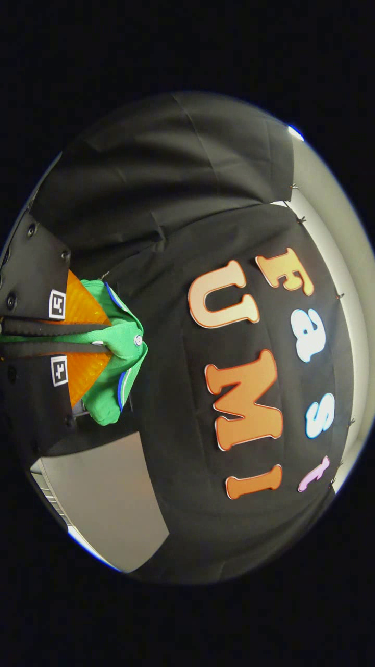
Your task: Put the clothes into the washing machine and then close the washing machine lid.
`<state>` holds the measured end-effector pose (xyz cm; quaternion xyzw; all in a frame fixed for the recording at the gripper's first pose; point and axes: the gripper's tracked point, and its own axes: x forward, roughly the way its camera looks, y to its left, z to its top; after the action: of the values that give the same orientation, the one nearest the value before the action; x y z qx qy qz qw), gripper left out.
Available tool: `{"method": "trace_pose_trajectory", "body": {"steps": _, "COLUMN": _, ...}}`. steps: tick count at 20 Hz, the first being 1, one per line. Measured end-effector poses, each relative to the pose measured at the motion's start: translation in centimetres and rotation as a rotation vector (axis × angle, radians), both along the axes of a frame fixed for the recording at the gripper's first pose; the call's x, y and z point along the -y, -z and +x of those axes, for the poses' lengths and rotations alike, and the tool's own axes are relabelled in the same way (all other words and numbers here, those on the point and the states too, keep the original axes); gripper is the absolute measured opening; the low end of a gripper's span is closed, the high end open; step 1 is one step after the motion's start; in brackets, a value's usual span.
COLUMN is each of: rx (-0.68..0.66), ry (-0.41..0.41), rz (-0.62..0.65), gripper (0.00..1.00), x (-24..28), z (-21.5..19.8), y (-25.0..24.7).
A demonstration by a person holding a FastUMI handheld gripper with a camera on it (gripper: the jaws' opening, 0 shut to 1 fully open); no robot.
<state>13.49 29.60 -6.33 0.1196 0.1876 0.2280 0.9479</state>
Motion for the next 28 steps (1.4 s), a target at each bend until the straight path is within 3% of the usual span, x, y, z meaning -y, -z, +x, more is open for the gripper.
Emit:
{"method": "trace_pose_trajectory", "body": {"steps": 6, "rx": -0.146, "ry": -0.053, "rz": -0.019, "gripper": 0.12, "x": -6.1, "z": 3.2, "y": 10.1}}
{"method": "trace_pose_trajectory", "body": {"steps": 15, "rx": -0.339, "ry": -0.034, "rz": -0.04, "gripper": 0.12, "x": -9.9, "z": 8.3, "y": 25.0}}
{"method": "trace_pose_trajectory", "body": {"steps": 22, "rx": -0.492, "ry": -0.017, "rz": -0.109, "gripper": 0.12, "x": -9.8, "z": 7.6, "y": 34.8}}
{"method": "trace_pose_trajectory", "body": {"steps": 28, "rx": -0.616, "ry": -0.011, "rz": -0.186, "gripper": 0.13, "x": -9.5, "z": 6.4, "y": 39.6}}
